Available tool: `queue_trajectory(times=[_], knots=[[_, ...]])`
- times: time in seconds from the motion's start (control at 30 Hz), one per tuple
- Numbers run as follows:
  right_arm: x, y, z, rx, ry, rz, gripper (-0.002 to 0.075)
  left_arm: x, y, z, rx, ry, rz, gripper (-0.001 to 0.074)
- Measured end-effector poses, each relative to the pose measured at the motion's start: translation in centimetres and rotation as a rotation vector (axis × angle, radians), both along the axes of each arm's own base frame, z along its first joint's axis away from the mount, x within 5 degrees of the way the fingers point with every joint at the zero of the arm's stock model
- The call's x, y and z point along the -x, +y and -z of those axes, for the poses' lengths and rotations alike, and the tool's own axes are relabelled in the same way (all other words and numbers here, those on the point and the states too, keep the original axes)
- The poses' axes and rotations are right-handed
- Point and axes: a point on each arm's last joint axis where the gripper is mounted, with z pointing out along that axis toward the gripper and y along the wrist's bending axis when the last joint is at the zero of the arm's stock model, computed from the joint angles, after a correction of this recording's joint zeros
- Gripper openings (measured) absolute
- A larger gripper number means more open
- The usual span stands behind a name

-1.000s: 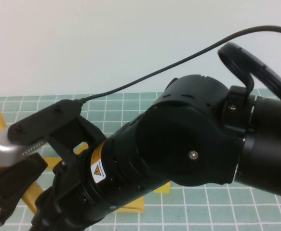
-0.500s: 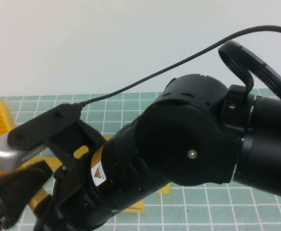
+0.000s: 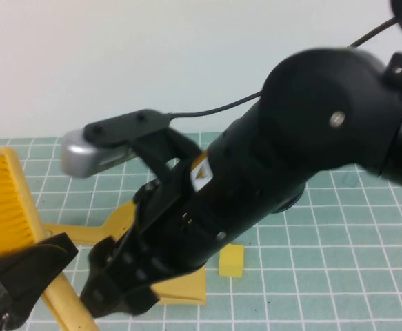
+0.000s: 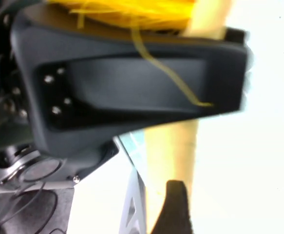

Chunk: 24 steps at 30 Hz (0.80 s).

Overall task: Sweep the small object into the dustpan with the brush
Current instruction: Hand over the broom

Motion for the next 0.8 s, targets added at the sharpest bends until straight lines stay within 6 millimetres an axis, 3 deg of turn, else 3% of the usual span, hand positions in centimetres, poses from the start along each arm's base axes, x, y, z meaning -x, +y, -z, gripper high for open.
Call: queue_trajectory(times=[0.23, 0.37, 0.57, 0.8], knots=[[-1.1, -2.1, -0.9, -0.051, 0.069, -0.072, 0.0561, 0.1, 0.0, 0.2, 0.019, 0.041, 0.003, 0.0], [-1.4, -3.2, -0.5, -0.129, 0.167, -0.154, 0.0561, 0.2, -0.2, 0.2, 0.037, 0.063, 0.024, 0.0], [-0.9, -4.5, 2.2, -0.21, 0.286, -0.262, 0.0561, 0.9, -0.9, -0.4, 0.132, 0.079, 0.12, 0.0], [0.5, -4.5, 4.5, -0.402, 0.403, -0.318, 0.0556, 1.3, -1.3, -0.7, 0.176, 0.08, 0.182, 0.0]])
